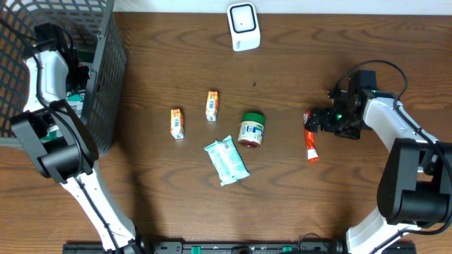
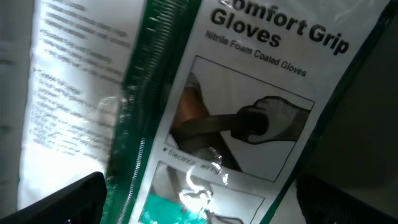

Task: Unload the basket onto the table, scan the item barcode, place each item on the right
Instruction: 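Reach the left gripper into the basket and grasp the green gloves pack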

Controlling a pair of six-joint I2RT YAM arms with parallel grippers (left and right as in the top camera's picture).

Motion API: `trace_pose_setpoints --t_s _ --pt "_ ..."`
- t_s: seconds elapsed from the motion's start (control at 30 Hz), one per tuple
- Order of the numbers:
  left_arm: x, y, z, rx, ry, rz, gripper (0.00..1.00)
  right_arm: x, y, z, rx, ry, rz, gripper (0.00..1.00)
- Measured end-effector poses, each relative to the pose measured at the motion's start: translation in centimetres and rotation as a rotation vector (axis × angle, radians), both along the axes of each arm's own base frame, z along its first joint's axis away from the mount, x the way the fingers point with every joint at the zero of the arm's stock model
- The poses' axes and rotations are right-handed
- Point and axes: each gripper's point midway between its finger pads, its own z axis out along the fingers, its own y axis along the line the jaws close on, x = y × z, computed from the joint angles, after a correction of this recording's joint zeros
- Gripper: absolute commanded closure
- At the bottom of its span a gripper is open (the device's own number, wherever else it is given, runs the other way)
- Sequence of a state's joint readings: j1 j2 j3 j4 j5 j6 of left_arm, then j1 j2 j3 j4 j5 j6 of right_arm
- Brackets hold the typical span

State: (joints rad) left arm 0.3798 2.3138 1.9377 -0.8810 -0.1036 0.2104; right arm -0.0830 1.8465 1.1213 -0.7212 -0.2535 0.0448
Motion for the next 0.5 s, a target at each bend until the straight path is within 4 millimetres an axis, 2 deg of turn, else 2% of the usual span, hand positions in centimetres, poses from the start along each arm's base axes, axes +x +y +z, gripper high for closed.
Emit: trace_pose_setpoints --t_s 0.07,0.1,0.17,0.2,0.23,0.43,0.47,0.5 --pt "0.08 0.16 0.09 0.009 -0.002 -0.001 0.05 -0.02 0.00 0.00 0.000 0.001 0.000 0.01" --pt "0.10 0.23 0.08 0.013 -0.002 -0.001 0.13 0.01 0.00 0.00 0.000 0.000 0.000 0.01" --pt "0.19 0.47 0.13 0.031 -0.003 0.005 0.42 -0.01 0.00 0.00 0.000 0.000 0.000 0.01" --pt "0.16 0.59 0.07 0.039 0.001 0.007 0.53 0.01 0.00 0.00 0.000 0.000 0.000 0.01" --pt "0.11 0.65 -0.02 0.045 0.007 0.003 0.58 0.01 0.00 0.00 0.000 0.000 0.000 0.01" --pt "0.03 0.88 -0.23 0.066 0.015 0.026 0.57 0.00 0.00 0.00 0.000 0.000 0.000 0.01" --pt "0.01 0.95 -0.22 0.068 0.013 0.035 0.54 0.00 0.00 0.00 0.000 0.000 0.000 0.01" --pt "-0.02 1.02 -0.20 0.071 0.013 0.041 0.46 0.00 0.00 0.00 0.000 0.000 0.000 0.01"
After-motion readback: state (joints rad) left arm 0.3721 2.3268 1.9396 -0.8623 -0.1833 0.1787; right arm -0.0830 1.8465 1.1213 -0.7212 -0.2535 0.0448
